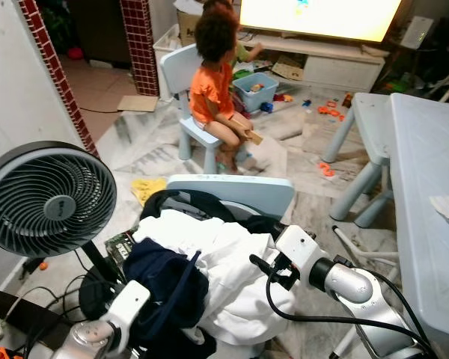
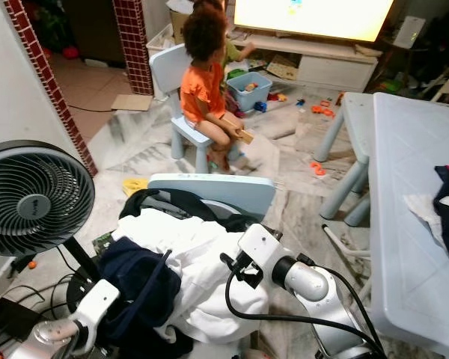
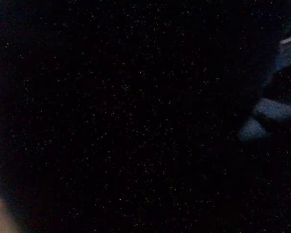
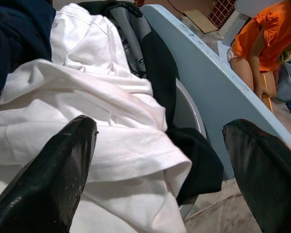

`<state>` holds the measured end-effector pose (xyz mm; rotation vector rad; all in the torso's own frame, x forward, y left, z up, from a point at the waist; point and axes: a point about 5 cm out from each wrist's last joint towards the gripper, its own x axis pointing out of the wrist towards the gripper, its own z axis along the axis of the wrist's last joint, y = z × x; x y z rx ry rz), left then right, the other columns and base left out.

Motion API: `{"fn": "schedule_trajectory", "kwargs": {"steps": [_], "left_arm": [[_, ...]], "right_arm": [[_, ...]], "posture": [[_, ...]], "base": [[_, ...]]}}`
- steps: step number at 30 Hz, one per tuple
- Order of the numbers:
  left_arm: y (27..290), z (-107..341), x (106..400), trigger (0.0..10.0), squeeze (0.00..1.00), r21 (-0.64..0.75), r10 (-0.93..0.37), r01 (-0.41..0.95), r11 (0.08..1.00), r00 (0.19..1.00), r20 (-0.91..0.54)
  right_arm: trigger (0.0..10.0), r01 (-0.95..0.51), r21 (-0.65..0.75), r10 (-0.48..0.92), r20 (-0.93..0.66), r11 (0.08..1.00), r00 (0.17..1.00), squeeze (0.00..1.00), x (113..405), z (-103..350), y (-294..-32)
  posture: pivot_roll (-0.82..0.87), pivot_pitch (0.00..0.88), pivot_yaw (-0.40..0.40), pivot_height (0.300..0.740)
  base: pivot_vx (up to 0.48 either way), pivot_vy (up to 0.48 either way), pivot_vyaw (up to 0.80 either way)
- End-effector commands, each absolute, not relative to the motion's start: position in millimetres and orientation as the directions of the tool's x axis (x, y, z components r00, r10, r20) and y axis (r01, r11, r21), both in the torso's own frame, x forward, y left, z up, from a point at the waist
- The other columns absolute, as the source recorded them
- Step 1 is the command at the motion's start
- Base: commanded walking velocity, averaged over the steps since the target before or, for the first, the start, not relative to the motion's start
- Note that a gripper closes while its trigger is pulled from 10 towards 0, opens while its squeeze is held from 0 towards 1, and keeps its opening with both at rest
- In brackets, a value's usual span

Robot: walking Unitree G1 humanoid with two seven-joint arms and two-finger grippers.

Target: Hang hanger

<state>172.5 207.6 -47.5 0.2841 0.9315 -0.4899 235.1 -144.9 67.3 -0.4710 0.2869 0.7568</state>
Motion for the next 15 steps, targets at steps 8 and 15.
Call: {"fn": "schedule_trajectory", "kwargs": {"steps": [8, 15], "left_arm": [[208.5, 46.7, 265.4, 0.0, 0.00, 0.157, -0.269, 0.341, 0.927, 0.896, -0.354], [162.2, 128.8, 310.4, 0.0, 0.00, 0.150, -0.373, 0.365, 0.919, 0.928, 0.026]], "right_arm": [[10.0, -0.702, -0.324, 0.578, -0.405, 0.634, 0.709, 0.00, 240.0, 68.0, -146.0], [10.0, -0.675, -0.340, 0.554, -0.392, 0.654, 0.735, 0.00, 249.0, 67.7, -145.2]], "posture": [[-0.01, 0.000, -0.034, 0.740], [0.00, 0.000, -0.034, 0.740]], "base": [[0.000, 0.000, 0.00], [0.000, 0.000, 0.00]]}}
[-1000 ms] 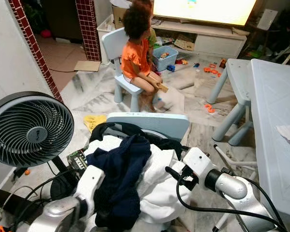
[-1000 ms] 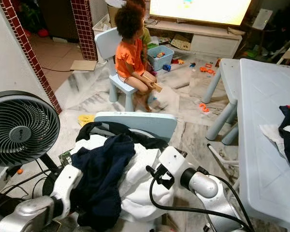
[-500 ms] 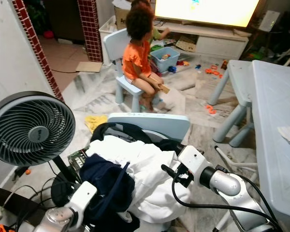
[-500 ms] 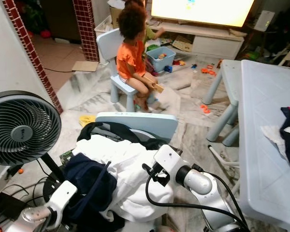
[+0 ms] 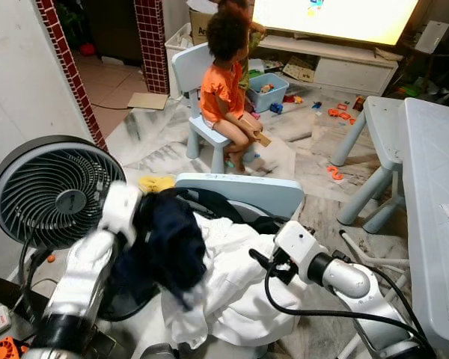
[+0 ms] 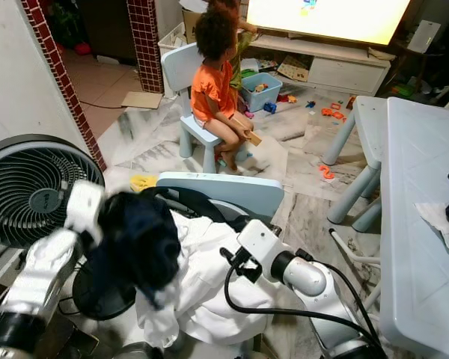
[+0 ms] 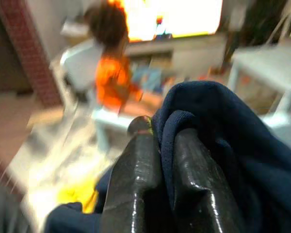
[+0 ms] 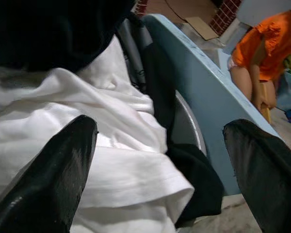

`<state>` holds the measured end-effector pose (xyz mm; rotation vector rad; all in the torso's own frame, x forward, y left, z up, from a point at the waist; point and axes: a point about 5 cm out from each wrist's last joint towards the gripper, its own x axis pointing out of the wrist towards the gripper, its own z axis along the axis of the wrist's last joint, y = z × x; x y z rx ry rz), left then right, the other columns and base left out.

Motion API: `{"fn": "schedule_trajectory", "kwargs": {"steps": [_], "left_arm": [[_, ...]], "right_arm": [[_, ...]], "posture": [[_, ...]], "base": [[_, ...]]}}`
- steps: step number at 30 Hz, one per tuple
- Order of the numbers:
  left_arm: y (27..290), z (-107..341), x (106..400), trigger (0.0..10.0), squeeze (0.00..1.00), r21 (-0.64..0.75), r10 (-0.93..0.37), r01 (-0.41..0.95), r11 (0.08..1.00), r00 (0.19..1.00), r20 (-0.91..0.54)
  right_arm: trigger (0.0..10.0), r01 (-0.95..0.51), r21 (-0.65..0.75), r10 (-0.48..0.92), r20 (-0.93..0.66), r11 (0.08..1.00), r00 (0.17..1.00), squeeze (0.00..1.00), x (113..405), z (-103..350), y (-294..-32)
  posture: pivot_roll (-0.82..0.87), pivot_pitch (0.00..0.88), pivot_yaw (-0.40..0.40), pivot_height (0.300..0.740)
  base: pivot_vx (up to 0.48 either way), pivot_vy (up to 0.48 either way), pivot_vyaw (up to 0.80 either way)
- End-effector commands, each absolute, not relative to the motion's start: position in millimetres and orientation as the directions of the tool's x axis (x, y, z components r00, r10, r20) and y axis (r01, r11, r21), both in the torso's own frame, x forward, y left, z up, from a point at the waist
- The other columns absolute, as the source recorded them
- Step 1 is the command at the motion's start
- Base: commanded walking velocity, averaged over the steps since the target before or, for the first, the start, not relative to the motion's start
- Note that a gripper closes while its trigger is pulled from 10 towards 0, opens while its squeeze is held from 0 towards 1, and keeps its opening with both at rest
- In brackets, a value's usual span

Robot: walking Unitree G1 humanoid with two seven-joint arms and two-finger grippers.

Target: Hang hanger

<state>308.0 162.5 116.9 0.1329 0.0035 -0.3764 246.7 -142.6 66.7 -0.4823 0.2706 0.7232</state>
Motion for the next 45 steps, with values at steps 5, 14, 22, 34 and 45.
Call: {"fn": "schedule_trajectory", "kwargs": {"steps": [5, 14, 22, 34, 45], "left_arm": [[118.3, 154.7, 323.4, 0.0, 0.00, 0.144, -0.486, 0.473, 0.869, 0.870, 0.082], [104.0, 146.2, 308.9, 0.0, 0.00, 0.134, -0.567, 0.564, 0.815, 0.824, -0.016], [88.1, 186.3, 286.5, 0.0, 0.00, 0.055, -0.719, 0.717, 0.695, 0.691, 0.069], [123.4, 96.3, 262.2, 0.0, 0.00, -0.125, -0.569, 0.568, 0.813, 0.732, -0.373], [129.0, 39.2, 249.9, 10.0, 1.00, -0.055, -0.509, 0.583, 0.811, 0.655, -0.558]], "right_arm": [[10.0, -0.648, -0.366, 0.530, -0.376, 0.668, 0.760, 0.00, 256.8, 69.7, -145.1], [10.0, -0.634, -0.368, 0.515, -0.376, 0.681, 0.771, 0.00, 256.3, 67.4, -147.5], [10.0, -0.612, -0.397, 0.491, -0.370, 0.684, 0.789, 0.00, 264.0, 66.7, -147.7], [10.0, -0.447, -0.504, 0.253, -0.407, 0.739, 0.878, 0.00, 275.0, 60.8, -182.4], [10.0, -0.352, -0.481, 0.135, -0.428, 0.803, 0.893, 0.00, 271.2, 62.0, -210.5]], "posture": [[-0.01, 0.000, -0.021, 0.740], [-0.01, 0.000, -0.010, 0.740], [0.00, 0.000, -0.017, 0.740], [0.01, 0.000, -0.030, 0.740], [-0.02, 0.000, -0.042, 0.740]], "base": [[0.000, 0.000, 0.00], [0.000, 0.000, 0.00], [0.000, 0.000, 0.00], [0.000, 0.000, 0.00], [0.000, 0.000, 0.00]]}}
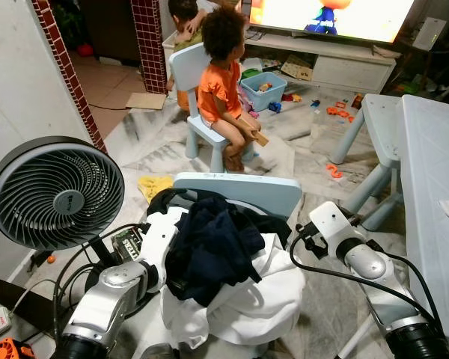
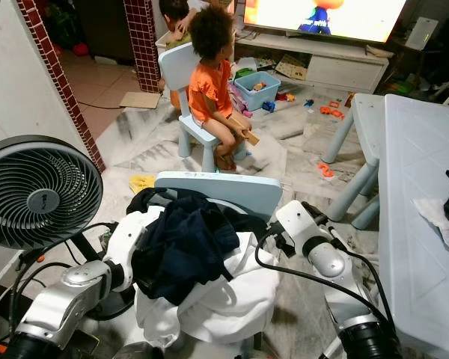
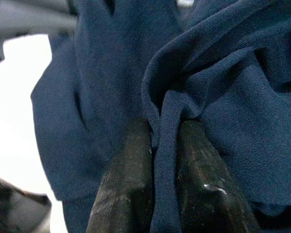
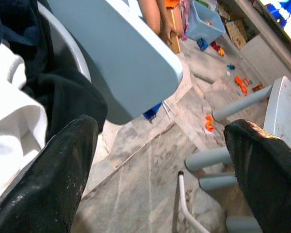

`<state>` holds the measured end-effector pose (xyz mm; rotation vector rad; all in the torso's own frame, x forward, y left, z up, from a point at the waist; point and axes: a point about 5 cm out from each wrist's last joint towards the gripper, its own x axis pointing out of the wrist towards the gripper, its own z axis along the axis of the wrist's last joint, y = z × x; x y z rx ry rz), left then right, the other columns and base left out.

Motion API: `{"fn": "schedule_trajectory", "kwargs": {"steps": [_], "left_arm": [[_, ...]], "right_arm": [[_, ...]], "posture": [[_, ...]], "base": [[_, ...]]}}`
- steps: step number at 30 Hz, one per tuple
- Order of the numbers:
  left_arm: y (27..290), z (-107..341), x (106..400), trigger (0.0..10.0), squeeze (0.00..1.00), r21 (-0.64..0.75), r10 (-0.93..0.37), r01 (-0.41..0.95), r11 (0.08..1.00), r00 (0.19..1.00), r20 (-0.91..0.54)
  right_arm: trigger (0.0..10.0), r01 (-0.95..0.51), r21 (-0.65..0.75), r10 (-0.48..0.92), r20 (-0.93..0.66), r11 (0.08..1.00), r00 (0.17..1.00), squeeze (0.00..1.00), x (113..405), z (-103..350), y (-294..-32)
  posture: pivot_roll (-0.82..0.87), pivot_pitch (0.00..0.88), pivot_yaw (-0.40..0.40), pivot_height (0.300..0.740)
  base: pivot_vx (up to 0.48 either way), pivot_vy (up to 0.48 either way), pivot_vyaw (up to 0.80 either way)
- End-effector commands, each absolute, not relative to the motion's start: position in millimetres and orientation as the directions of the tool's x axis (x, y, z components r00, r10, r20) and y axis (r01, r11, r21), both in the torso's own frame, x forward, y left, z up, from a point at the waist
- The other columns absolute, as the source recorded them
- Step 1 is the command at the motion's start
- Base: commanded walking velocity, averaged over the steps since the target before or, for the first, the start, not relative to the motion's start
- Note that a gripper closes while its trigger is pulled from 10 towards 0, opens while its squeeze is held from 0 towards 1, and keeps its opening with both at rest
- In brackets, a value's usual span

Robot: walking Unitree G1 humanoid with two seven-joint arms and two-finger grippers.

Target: Hang hanger

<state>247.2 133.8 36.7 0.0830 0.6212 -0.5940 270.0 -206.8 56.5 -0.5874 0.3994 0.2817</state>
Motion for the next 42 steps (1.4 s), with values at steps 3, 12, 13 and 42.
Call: {"fn": "schedule_trajectory", "kwargs": {"steps": [3, 12, 13, 42], "left_arm": [[126.3, 42.5, 249.6, 10.0, 1.00, 0.045, -0.507, 0.627, 0.778, 0.669, -0.543], [135.6, 49.1, 224.9, 10.0, 1.00, 0.239, -0.464, 0.613, 0.753, 0.752, -0.469], [142.8, 49.8, 220.0, 10.0, 1.00, 0.315, -0.432, 0.583, 0.749, 0.790, -0.434], [101.9, 80.2, 248.2, 10.0, 0.00, 0.324, -0.547, 0.579, 0.748, 0.814, -0.193]], "right_arm": [[10.0, -0.350, -0.477, 0.135, -0.427, 0.806, 0.894, 0.00, 270.5, 62.1, -208.4], [10.0, -0.362, -0.458, 0.147, -0.439, 0.812, 0.886, 0.00, 267.1, 57.9, -203.1], [10.0, -0.363, -0.456, 0.148, -0.441, 0.812, 0.885, 0.00, 267.1, 57.5, -202.6], [10.0, -0.246, -0.352, 0.141, -0.298, 0.903, 0.944, 0.00, 271.4, 73.4, -199.0]], "posture": [[-0.02, 0.000, -0.041, 0.740], [0.00, 0.000, -0.044, 0.740], [0.01, 0.000, -0.044, 0.740], [-0.01, 0.000, -0.023, 0.740]], "base": [[0.000, 0.000, 0.00], [0.000, 0.000, 0.00], [0.000, 0.000, 0.00], [0.000, 0.000, 0.00]]}}
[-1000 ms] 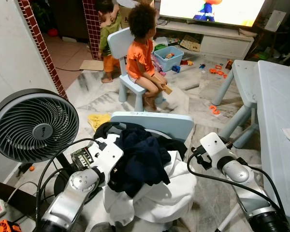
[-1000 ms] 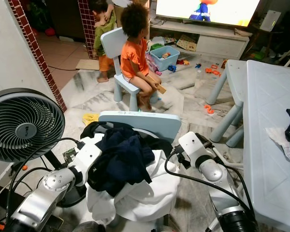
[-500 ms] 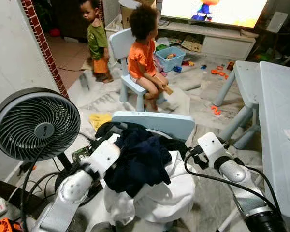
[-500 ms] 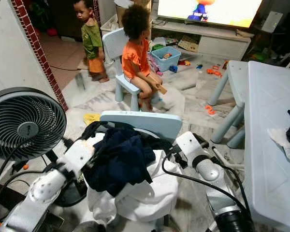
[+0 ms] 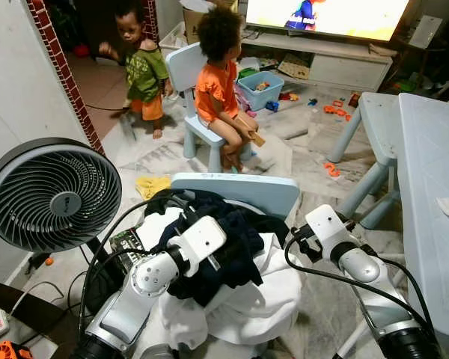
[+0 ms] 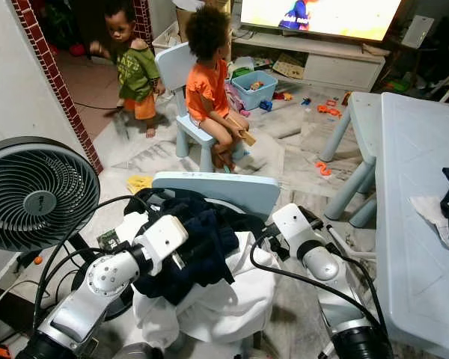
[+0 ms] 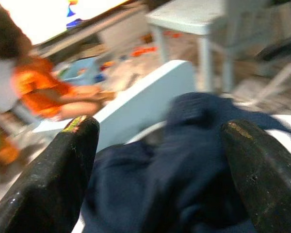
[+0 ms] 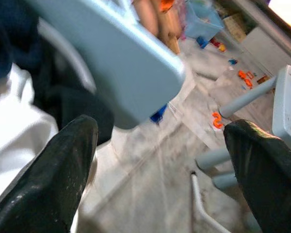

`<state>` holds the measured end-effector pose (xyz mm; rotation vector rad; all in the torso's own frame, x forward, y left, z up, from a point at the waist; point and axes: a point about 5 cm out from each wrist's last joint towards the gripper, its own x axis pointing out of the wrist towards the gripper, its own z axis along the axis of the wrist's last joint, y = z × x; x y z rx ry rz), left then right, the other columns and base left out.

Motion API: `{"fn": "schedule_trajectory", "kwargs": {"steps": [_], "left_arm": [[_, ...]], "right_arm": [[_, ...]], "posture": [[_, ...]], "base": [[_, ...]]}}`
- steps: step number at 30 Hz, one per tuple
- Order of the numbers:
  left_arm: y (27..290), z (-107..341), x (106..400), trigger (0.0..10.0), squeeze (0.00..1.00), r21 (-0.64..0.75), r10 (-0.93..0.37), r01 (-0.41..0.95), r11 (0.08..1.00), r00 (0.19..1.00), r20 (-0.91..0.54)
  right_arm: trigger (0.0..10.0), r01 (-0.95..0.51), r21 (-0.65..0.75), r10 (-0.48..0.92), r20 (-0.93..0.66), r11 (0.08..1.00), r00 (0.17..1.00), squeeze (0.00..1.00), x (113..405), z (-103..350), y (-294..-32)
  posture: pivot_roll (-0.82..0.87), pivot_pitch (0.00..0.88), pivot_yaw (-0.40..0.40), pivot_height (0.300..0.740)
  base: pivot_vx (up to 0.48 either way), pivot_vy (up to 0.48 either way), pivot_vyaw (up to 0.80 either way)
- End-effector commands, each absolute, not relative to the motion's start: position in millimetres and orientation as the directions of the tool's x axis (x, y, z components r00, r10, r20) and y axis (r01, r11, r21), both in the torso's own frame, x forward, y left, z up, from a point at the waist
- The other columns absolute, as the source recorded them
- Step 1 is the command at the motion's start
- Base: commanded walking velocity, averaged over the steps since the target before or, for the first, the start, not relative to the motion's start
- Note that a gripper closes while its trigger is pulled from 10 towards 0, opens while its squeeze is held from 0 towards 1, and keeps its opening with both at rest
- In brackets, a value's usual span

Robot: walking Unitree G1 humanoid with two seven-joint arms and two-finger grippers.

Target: Hang hanger

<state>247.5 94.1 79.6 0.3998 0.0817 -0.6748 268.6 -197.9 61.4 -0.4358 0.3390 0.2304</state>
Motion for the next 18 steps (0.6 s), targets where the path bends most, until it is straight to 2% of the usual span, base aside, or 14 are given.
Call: {"fn": "schedule_trajectory", "kwargs": {"steps": [1, 5, 11, 18], "left_arm": [[104.7, 79.7, 247.2, 10.0, 0.00, 0.317, -0.530, 0.562, 0.764, 0.827, -0.187], [116.9, 77.6, 239.8, 10.0, 0.00, 0.275, -0.454, 0.481, 0.833, 0.877, -0.159], [118.6, 75.5, 236.2, 10.0, 0.00, 0.258, -0.416, 0.447, 0.856, 0.894, -0.167], [117.9, 79.0, 240.2, 10.0, 0.00, 0.251, -0.411, 0.438, 0.863, 0.899, -0.153]], "right_arm": [[10.0, -0.233, -0.336, 0.142, -0.274, 0.913, 0.951, 0.00, 271.2, 76.2, -197.9], [10.0, -0.204, -0.264, 0.153, -0.203, 0.943, 0.967, 0.00, 268.4, 82.4, -190.9], [10.0, -0.203, -0.254, 0.156, -0.194, 0.946, 0.968, 0.00, 266.6, 81.7, -186.4], [10.0, -0.195, -0.245, 0.152, -0.182, 0.950, 0.971, 0.00, 268.0, 83.4, -187.2]], "posture": [[-0.01, 0.000, -0.024, 0.740], [0.00, 0.000, -0.023, 0.740], [0.01, 0.000, -0.020, 0.740], [0.01, 0.000, -0.016, 0.740]], "base": [[0.000, 0.000, 0.00], [0.000, 0.000, 0.00], [0.000, 0.000, 0.00], [-0.269, 0.000, 0.00]]}}
